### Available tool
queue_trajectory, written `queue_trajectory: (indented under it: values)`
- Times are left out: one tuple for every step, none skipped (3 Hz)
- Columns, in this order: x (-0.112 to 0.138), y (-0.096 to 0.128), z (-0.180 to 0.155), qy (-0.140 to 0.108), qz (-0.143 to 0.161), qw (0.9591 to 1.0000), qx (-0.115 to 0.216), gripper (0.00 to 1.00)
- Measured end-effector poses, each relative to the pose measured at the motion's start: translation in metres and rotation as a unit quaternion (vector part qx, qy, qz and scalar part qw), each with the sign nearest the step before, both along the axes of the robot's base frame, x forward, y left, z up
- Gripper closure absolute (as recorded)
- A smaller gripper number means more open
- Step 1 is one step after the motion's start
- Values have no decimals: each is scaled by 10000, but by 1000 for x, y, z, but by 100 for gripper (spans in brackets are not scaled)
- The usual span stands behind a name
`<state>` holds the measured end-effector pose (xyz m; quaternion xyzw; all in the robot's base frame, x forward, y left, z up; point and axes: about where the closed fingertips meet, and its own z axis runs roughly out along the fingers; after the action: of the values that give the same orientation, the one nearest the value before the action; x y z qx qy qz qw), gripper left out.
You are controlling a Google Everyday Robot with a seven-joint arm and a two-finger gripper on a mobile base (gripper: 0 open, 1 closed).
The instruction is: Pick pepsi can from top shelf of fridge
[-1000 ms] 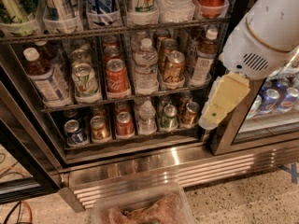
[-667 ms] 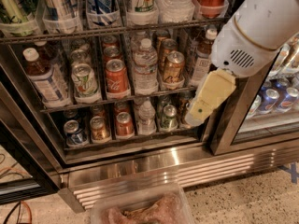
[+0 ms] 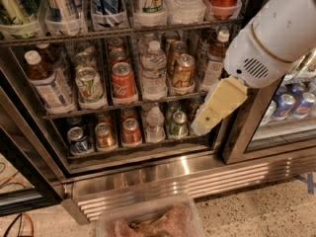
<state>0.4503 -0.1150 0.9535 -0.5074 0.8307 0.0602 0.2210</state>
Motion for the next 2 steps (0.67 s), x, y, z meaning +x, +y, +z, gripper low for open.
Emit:
queue_trajectory:
  values:
    - [0,27,-8,-185,-616,9965,541,0]
    - [14,45,-6,-407,-1158,9867,1065,0]
